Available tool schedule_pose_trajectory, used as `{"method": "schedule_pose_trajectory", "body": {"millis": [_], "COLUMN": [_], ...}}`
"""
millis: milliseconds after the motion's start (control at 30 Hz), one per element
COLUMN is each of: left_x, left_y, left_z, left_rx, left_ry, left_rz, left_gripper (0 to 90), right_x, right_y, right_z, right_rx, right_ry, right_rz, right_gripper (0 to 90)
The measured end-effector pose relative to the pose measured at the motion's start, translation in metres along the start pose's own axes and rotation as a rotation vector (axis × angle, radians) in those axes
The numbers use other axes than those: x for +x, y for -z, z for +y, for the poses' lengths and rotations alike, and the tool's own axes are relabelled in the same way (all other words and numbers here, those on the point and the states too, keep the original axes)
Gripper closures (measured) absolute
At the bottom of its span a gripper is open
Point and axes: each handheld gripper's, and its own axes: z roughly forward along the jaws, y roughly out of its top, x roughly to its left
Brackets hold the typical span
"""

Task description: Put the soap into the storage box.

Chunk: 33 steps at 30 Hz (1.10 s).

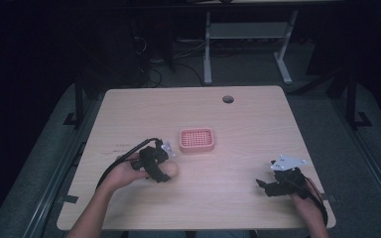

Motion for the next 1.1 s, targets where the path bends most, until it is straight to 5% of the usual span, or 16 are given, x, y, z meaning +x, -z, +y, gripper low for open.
{"method": "schedule_pose_trajectory", "body": {"millis": [1100], "left_x": [0.021], "left_y": [-0.001], "left_z": [0.047], "left_rx": [0.025], "left_ry": [-0.062], "left_rz": [-0.016], "left_gripper": [32.1], "right_x": [0.000], "right_y": [0.002], "right_z": [0.001], "right_rx": [-0.025], "right_ry": [-0.029], "right_rz": [0.007], "right_gripper": [13.8]}}
